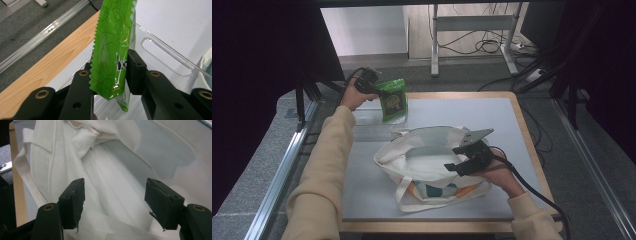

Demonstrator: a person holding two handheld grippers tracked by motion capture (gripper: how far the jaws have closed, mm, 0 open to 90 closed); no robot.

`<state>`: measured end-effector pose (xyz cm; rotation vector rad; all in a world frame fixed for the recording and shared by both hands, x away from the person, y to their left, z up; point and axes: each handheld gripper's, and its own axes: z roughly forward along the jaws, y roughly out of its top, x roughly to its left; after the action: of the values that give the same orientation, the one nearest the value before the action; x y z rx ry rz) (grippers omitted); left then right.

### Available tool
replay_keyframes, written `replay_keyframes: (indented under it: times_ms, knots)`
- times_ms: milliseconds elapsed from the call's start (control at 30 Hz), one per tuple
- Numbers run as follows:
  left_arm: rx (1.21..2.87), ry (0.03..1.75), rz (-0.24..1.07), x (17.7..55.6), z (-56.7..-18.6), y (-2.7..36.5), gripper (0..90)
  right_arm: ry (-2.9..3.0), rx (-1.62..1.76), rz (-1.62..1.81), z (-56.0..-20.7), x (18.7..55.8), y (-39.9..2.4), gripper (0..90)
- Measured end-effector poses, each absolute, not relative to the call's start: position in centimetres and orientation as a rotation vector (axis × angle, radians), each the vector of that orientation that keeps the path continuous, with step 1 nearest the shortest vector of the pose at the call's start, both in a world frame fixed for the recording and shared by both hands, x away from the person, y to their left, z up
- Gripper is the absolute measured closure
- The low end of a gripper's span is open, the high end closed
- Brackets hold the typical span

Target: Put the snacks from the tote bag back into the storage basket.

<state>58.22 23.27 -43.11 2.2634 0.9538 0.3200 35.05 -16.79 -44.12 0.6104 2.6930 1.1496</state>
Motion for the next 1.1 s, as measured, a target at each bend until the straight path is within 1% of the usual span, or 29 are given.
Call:
replay_keyframes:
  times_ms: [67, 100, 267, 367, 467, 667, 933, 1033, 1100]
  knots:
    - [2.263, 0.961, 0.319, 58.3, -43.2, 23.3, 68.4, 2.696, 0.611, 1.145, -44.2, 35.1, -16.8, 32.6]
    - [2.266, 0.965, 0.327, 58.3, -43.3, 23.3, 66.1, 2.697, 0.611, 1.144, -44.2, 35.1, -16.7, 32.6]
    - [2.189, 0.999, 0.365, 58.3, -42.8, 23.3, 51.1, 2.698, 0.613, 1.142, -44.2, 35.1, -16.7, 32.6]
    - [2.170, 1.000, 0.391, 58.2, -42.3, 23.3, 45.3, 2.698, 0.615, 1.139, -44.3, 35.1, -16.7, 32.6]
    - [2.145, 1.012, 0.424, 58.2, -41.8, 23.4, 42.2, 2.701, 0.612, 1.141, -44.3, 35.1, -16.7, 32.6]
    - [2.125, 0.994, 0.469, 57.8, -40.9, 23.9, 41.6, 2.698, 0.613, 1.141, -44.2, 35.1, -16.7, 32.6]
    - [2.093, 0.978, 0.447, 56.6, -39.6, 24.5, 41.0, 2.700, 0.613, 1.138, -44.3, 35.1, -16.7, 32.6]
    - [2.092, 0.965, 0.433, 55.8, -39.1, 24.6, 42.2, 2.700, 0.611, 1.137, -44.3, 35.1, -16.7, 32.6]
    - [2.084, 0.961, 0.423, 55.1, -38.9, 24.6, 44.6, 2.700, 0.611, 1.138, -44.3, 35.1, -16.7, 32.7]
